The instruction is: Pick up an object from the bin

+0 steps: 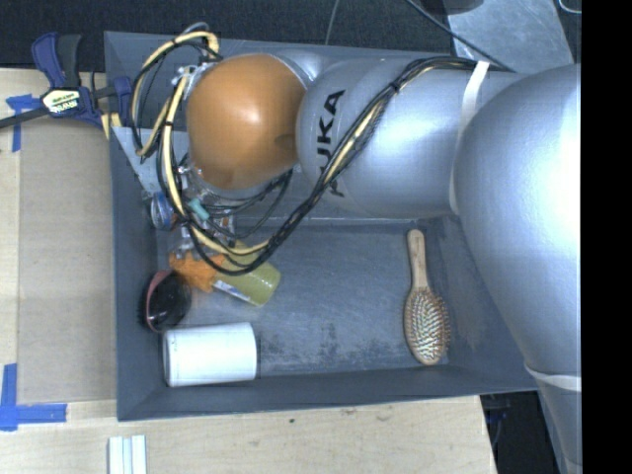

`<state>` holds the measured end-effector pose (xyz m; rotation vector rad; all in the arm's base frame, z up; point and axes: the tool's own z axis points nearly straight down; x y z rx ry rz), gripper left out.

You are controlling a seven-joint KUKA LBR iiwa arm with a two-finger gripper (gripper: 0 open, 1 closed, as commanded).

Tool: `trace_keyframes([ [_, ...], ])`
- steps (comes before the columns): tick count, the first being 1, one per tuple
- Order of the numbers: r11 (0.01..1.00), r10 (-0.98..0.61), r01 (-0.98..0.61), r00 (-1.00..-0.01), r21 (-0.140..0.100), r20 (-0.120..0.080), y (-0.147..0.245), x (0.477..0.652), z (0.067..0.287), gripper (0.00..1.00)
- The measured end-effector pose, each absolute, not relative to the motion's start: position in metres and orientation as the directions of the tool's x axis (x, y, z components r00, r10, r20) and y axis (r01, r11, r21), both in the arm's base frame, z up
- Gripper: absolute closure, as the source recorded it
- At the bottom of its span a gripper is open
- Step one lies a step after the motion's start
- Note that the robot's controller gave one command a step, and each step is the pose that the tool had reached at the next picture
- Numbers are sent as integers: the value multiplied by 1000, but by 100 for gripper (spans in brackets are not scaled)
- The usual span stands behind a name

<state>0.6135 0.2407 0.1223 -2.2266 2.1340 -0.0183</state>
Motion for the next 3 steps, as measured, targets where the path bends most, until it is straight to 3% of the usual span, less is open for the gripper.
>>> trace_keyframes([
  [1,-45,-998,-997,48,-68,-46,226,589,111,100],
  [2,256,-965,-965,-252,-53,-71,226,593,74,100],
  [3,253,-966,-966,-249,-52,-67,225,592,72,0],
])
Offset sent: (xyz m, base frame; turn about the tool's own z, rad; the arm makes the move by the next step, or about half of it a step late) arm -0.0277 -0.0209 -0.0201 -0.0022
